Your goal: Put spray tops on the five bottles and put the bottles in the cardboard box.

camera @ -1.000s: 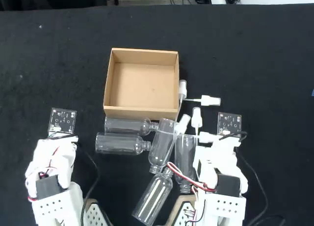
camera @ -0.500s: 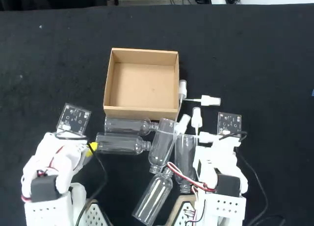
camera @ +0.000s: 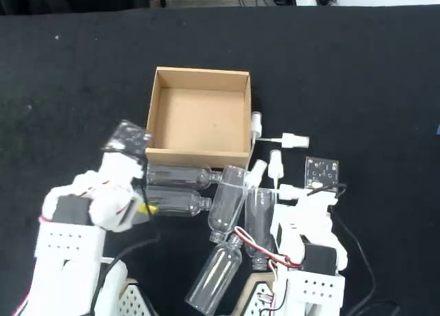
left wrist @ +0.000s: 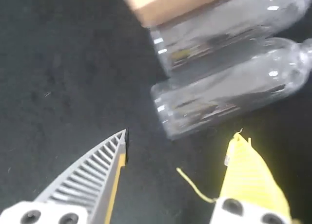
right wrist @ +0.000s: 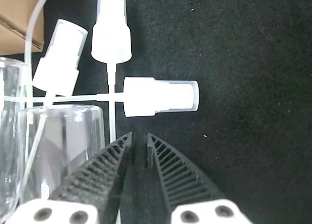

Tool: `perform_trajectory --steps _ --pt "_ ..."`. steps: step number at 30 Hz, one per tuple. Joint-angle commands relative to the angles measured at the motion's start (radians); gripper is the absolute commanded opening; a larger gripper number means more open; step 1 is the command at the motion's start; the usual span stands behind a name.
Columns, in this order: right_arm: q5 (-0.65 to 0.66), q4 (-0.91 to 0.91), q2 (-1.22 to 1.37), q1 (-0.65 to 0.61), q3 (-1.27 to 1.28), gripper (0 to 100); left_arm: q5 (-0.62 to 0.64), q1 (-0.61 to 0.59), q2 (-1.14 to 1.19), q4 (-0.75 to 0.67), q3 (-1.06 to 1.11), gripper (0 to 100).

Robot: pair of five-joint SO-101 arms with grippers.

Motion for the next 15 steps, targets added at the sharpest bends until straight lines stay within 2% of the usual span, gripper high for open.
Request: perform_trajectory --steps 1,6,15 --pt "0.005 0.008 -0.097 -0.018 -0.008 1.5 0.041 0.071 0.080 -0.089 -0.070 31" --pt "0.005 0.008 -0.097 -0.018 -0.008 1.5 0.032 0.071 0.166 -0.158 -0.038 31" --pt "0.005 0.008 -0.097 -0.018 -0.008 1.5 -0.195 0.053 0.207 -0.120 0.065 31"
